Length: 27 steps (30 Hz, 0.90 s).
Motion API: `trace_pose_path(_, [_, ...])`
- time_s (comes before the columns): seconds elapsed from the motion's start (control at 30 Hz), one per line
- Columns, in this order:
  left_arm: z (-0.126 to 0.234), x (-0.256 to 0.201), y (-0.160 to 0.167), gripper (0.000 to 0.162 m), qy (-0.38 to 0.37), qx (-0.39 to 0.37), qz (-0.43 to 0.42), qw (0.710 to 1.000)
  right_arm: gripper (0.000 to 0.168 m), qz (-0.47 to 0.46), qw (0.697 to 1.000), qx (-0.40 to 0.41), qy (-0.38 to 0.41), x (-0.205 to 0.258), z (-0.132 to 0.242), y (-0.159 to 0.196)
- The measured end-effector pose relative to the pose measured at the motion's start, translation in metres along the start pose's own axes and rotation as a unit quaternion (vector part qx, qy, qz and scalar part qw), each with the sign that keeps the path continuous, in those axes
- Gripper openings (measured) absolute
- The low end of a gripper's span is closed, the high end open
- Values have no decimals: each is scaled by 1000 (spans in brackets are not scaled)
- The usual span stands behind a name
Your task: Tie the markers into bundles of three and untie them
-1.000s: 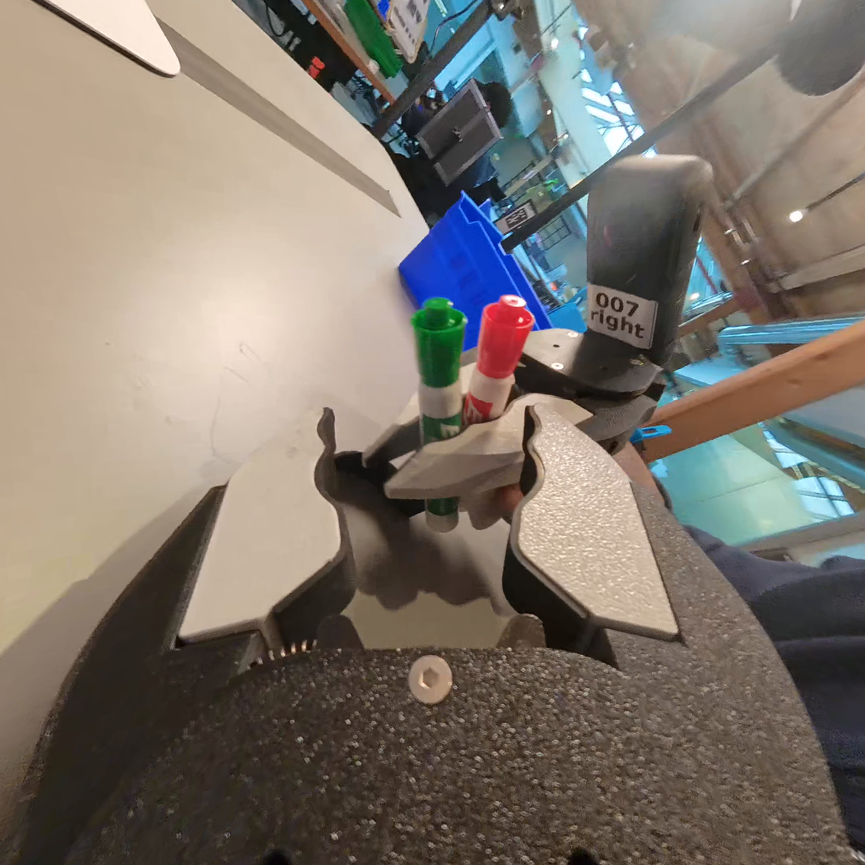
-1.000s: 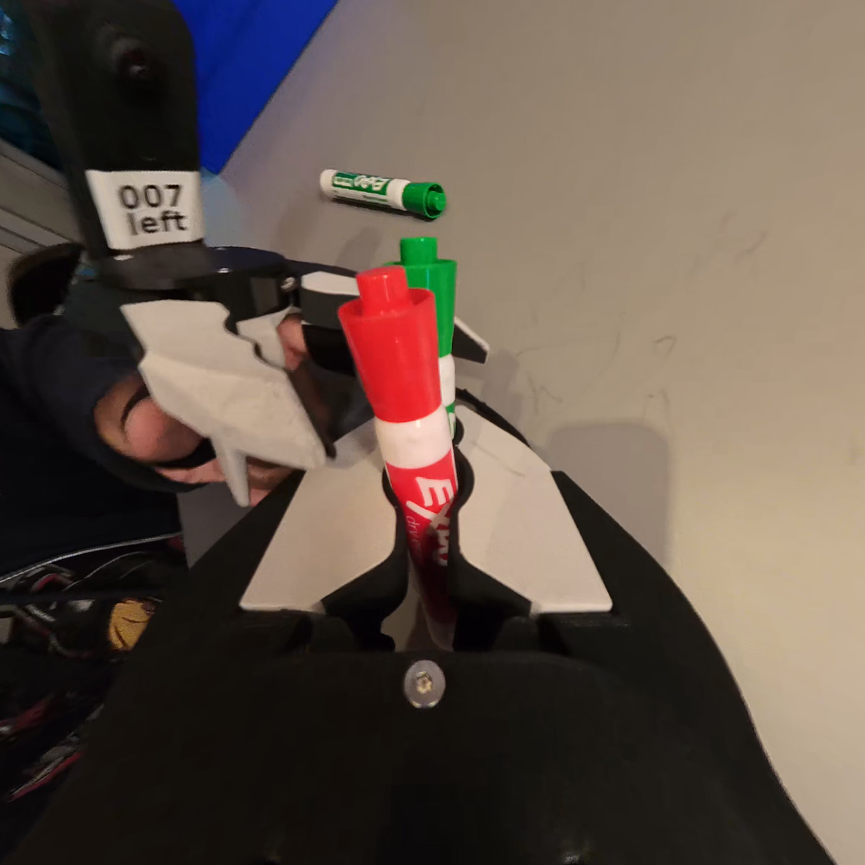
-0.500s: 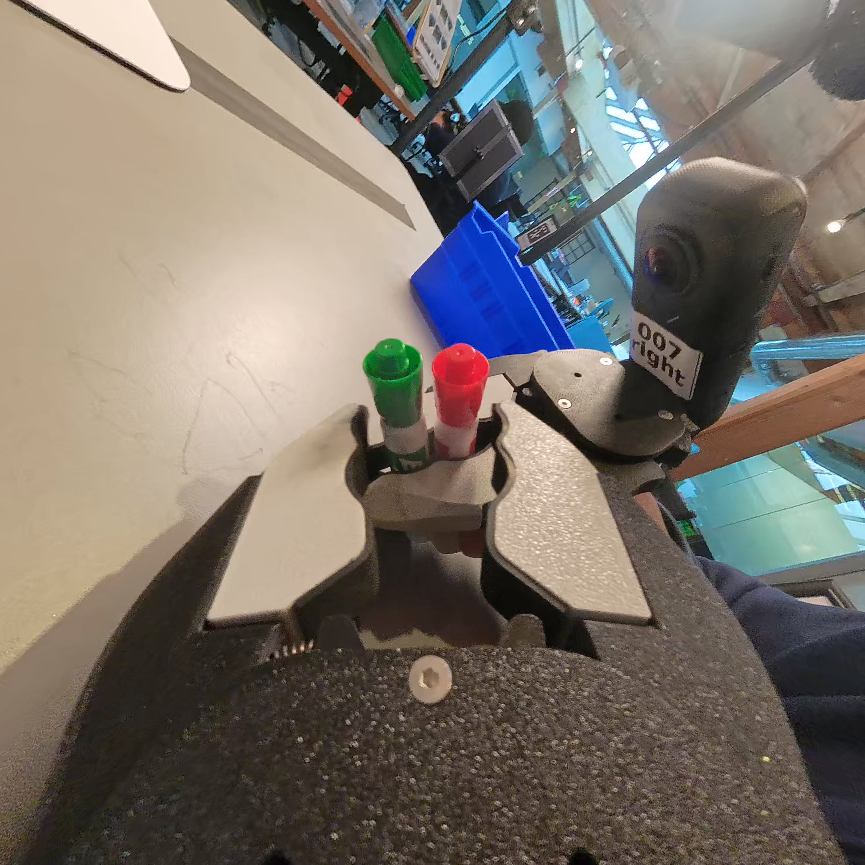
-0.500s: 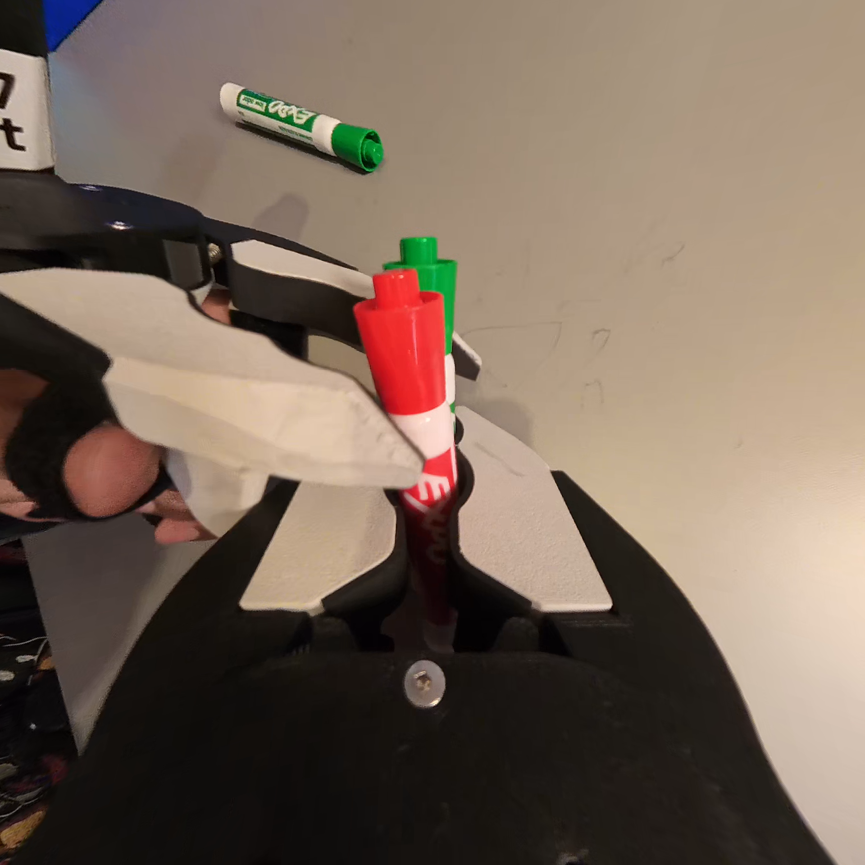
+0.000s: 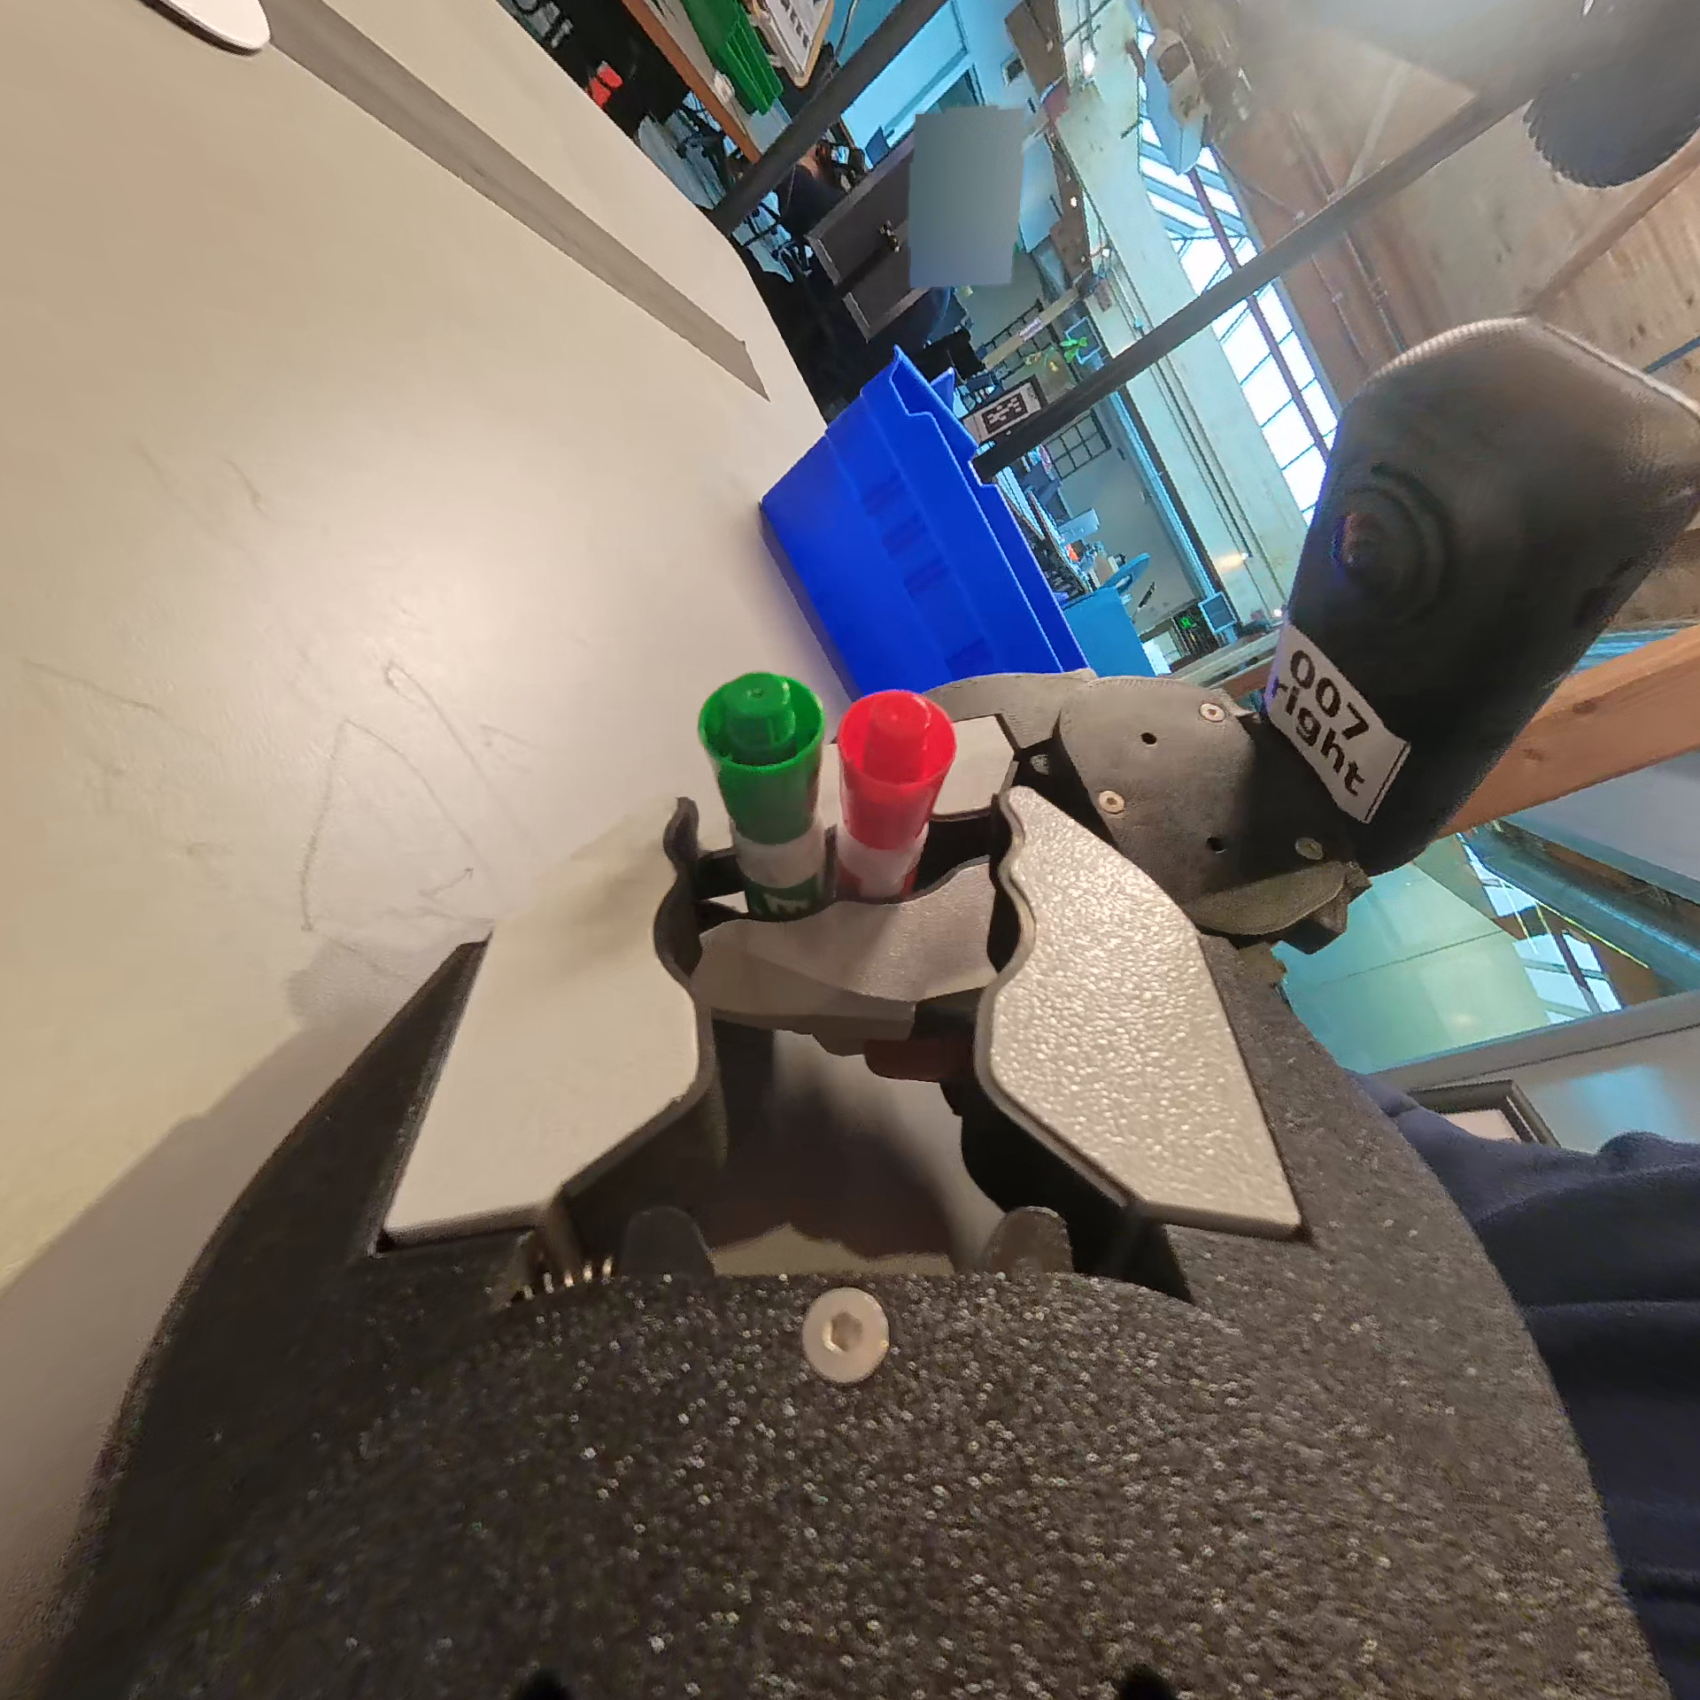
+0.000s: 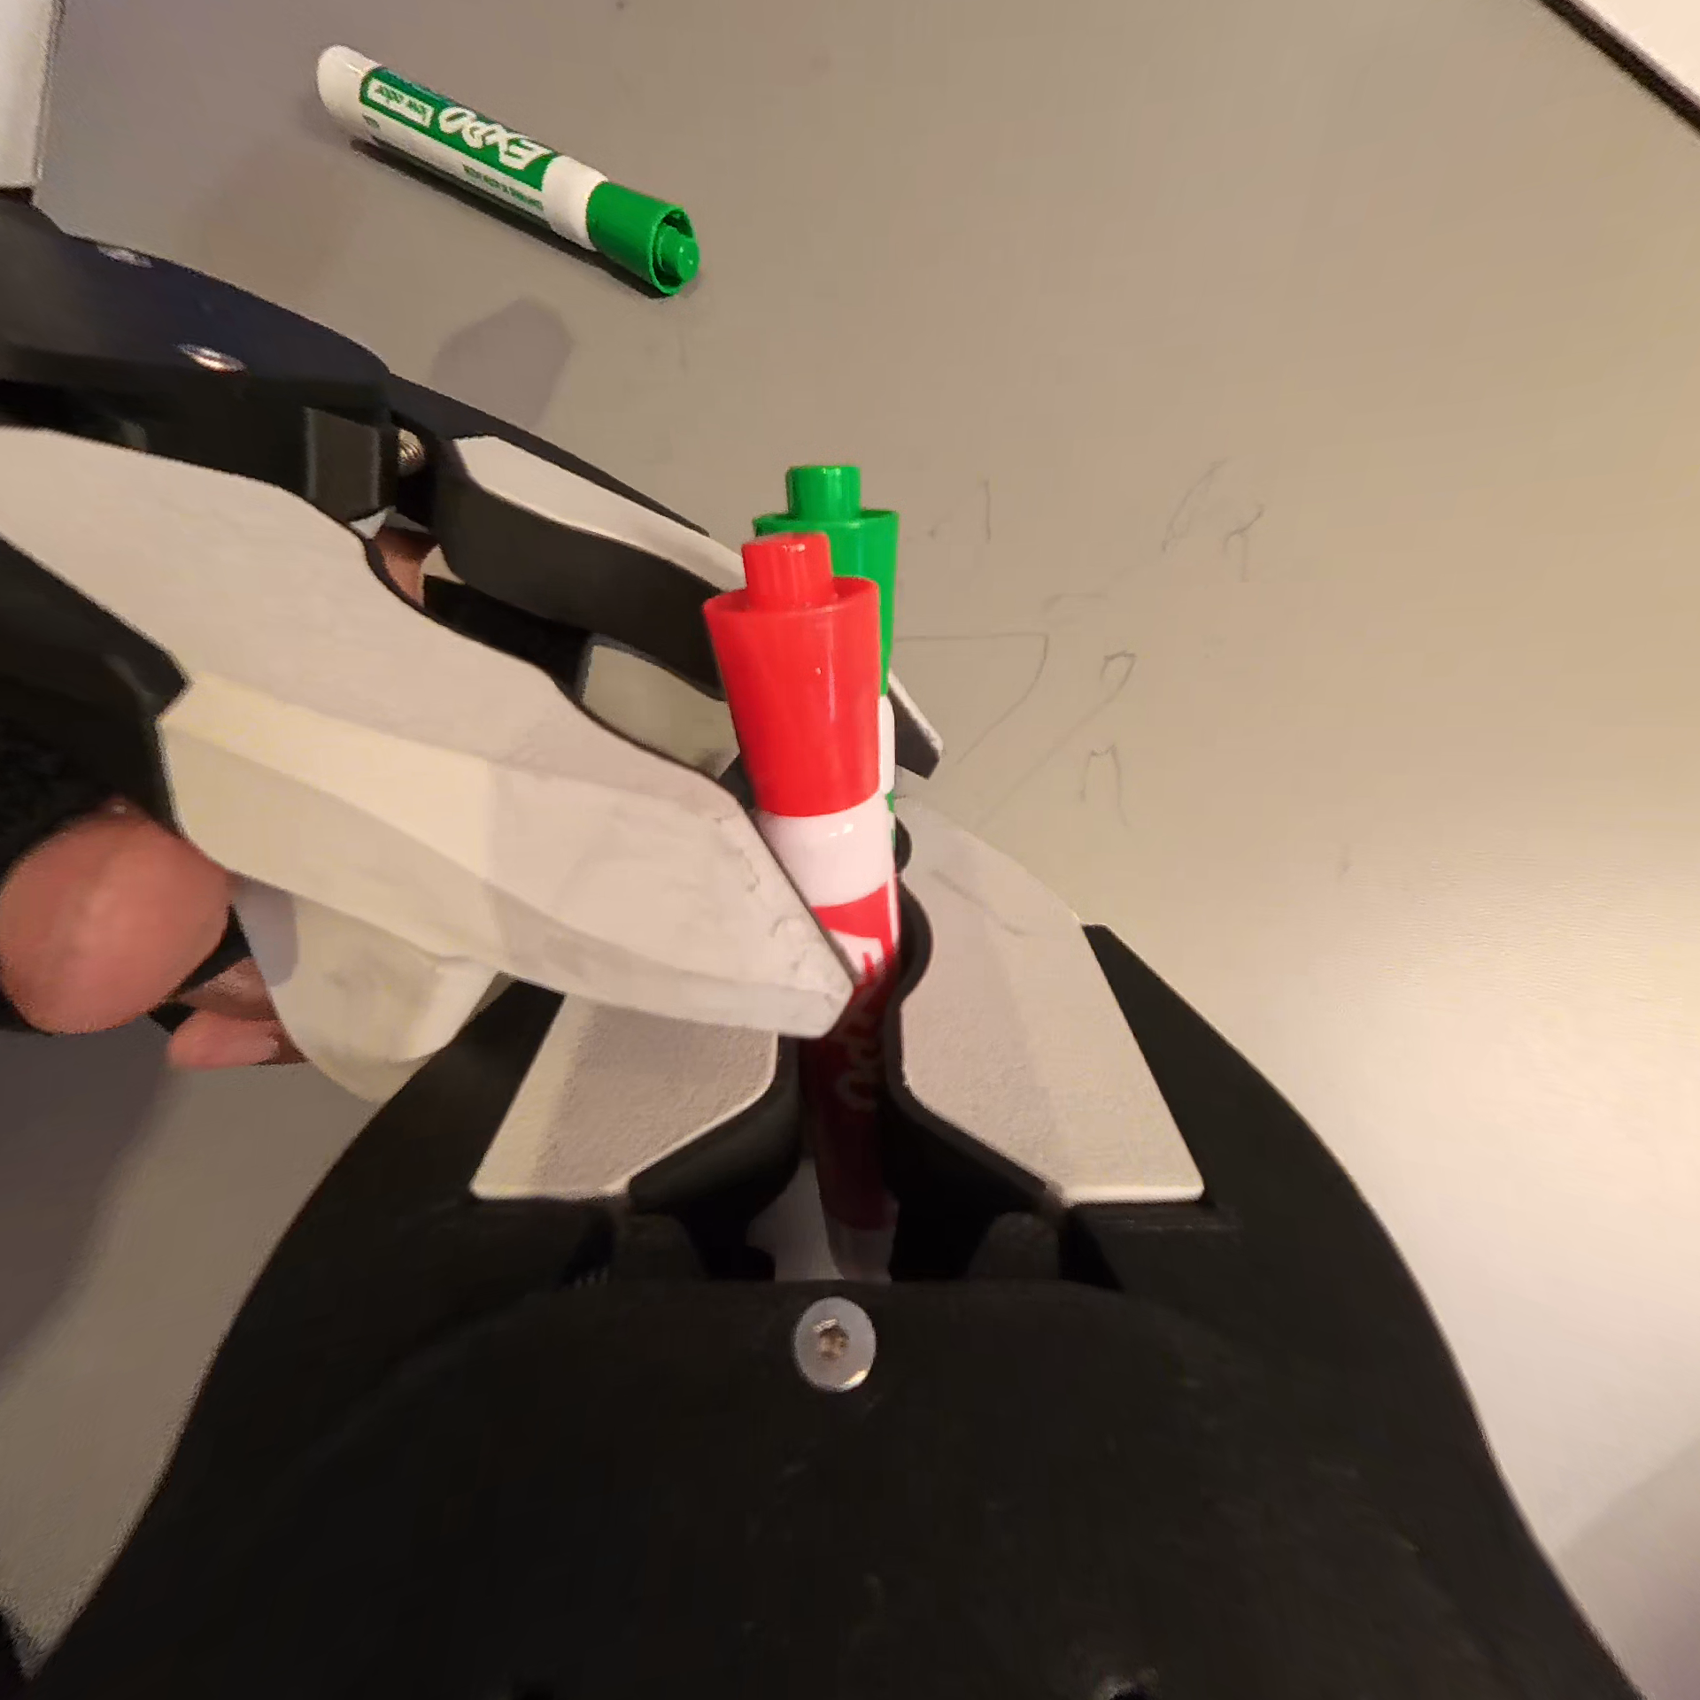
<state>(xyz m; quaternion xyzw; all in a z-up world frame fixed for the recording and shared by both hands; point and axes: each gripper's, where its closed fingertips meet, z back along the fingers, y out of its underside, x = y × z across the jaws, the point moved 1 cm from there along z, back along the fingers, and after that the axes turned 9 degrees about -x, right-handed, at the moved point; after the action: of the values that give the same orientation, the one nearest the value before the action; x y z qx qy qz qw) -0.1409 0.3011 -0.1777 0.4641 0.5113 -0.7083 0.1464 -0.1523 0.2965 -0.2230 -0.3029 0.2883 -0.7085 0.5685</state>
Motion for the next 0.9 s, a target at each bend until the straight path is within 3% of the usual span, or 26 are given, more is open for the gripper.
trace_pose_path(0.3, [2,-5,0,56,14,17,8,1000,14,4,1000,2,-12,10,0,4])
trace_pose_path(0.47, [6,-4,-5,64,31,34,-11,999,14,-91,987,-14,-135,29,2,2])
trace_pose_path(0.7, [26,-13,-30,62,168,58,-53,983,15,-203,924,-64,-317,54,24,-16])
trace_pose_path(0.9, [37,-24,-18,56,246,104,-88,959,15,-184,896,-136,-381,61,36,-28])
